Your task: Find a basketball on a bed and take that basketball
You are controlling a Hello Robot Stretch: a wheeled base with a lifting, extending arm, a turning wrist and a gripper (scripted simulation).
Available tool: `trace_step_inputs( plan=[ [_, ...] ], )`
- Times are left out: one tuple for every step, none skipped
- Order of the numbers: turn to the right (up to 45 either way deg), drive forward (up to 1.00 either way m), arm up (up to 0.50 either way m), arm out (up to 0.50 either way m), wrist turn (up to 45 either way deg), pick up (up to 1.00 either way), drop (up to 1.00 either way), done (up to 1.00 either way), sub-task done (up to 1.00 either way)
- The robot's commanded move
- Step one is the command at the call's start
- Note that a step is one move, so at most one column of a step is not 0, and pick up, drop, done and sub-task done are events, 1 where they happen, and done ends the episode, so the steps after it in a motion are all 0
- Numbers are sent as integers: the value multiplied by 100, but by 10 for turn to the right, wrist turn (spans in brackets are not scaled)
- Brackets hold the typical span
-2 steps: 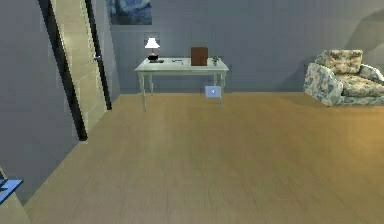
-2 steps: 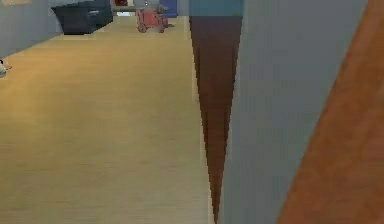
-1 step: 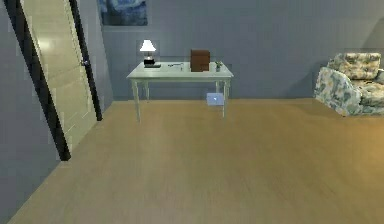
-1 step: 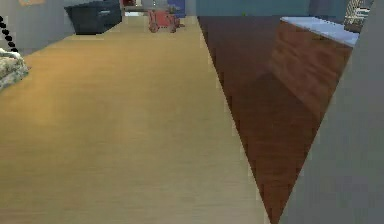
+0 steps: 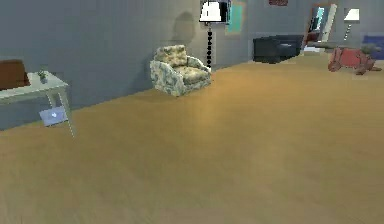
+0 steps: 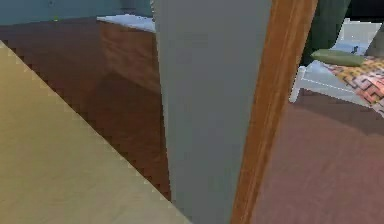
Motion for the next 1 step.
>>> trace_step_inputs(
  plan=[
    [450,0,0,0,0,0,0,0,0]
  ],
)
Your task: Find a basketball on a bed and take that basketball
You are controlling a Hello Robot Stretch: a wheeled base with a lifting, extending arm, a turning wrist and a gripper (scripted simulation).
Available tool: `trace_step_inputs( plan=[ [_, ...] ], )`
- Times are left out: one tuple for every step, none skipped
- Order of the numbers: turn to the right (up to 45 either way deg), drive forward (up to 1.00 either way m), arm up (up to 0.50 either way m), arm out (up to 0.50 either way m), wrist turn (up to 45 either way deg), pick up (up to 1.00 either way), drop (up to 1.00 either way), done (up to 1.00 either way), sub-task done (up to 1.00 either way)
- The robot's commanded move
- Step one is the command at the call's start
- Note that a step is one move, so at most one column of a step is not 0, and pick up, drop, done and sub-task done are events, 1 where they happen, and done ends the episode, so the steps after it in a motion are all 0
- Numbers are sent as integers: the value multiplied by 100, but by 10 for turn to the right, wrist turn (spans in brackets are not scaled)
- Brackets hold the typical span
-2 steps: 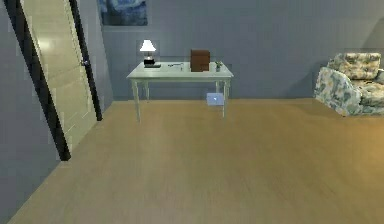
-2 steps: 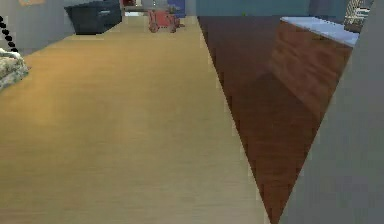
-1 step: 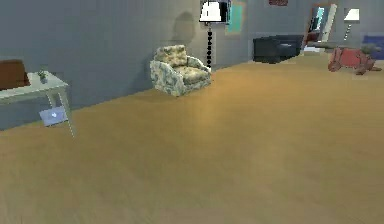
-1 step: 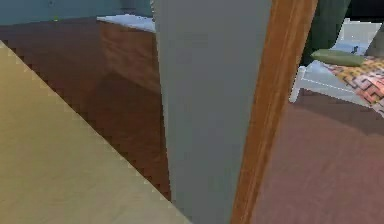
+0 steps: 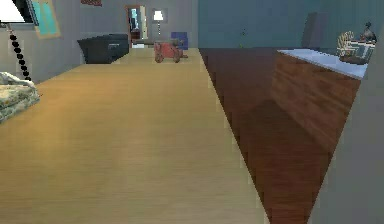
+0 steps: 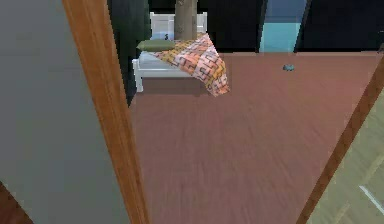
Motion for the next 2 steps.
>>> trace_step_inputs(
  plan=[
    [330,0,0,0,0,0,0,0,0],
    [0,15,0,0,0,0,0,0,0]
  ],
)
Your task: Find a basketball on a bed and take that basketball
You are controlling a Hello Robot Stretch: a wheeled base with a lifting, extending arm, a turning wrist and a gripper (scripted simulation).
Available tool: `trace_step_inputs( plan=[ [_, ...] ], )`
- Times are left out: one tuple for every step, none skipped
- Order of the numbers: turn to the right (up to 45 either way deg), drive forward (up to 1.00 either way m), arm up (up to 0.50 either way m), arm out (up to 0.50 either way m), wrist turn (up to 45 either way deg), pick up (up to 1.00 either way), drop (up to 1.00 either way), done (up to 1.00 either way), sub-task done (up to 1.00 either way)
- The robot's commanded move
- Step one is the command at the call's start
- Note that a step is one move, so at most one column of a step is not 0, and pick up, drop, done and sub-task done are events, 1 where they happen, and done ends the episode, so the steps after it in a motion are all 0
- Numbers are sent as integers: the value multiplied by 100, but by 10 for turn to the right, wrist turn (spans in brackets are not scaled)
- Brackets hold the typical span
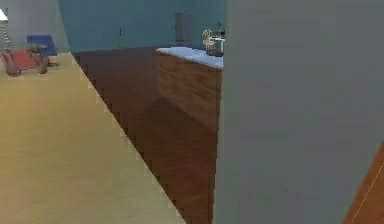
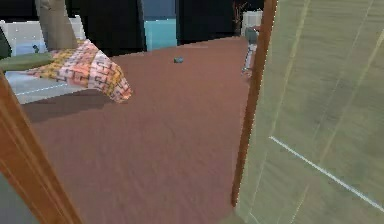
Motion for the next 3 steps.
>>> trace_step_inputs(
  plan=[
    [-450,0,0,0,0,0,0,0,0],
    [-60,0,0,0,0,0,0,0,0],
    [0,100,0,0,0,0,0,0,0]
  ],
)
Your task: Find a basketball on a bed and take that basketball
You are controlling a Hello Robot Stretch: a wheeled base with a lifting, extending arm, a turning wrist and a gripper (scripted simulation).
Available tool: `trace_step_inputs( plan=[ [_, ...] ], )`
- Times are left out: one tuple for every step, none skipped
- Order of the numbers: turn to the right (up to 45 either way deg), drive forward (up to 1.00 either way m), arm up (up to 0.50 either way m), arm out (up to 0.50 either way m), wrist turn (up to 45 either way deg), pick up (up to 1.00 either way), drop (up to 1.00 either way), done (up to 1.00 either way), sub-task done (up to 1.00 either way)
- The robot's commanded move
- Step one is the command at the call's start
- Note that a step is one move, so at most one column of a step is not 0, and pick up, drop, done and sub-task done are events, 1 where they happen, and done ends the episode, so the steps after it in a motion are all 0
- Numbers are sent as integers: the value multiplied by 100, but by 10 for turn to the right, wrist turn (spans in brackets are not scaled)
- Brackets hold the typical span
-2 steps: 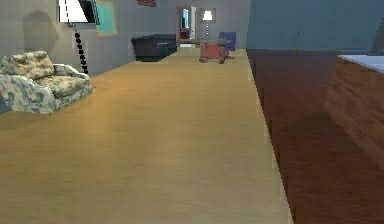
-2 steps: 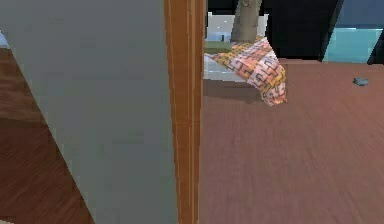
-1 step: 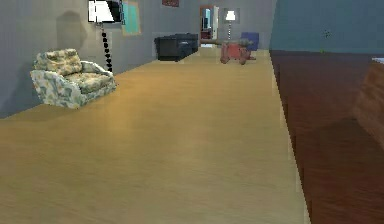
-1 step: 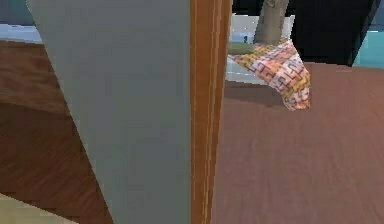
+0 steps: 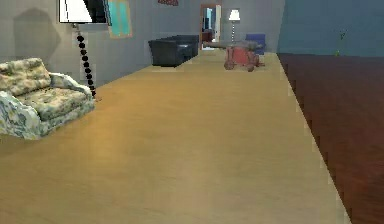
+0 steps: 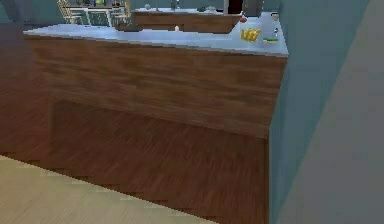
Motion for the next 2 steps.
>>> trace_step_inputs(
  plan=[
    [0,100,0,0,0,0,0,0,0],
    [0,100,0,0,0,0,0,0,0]
  ],
)
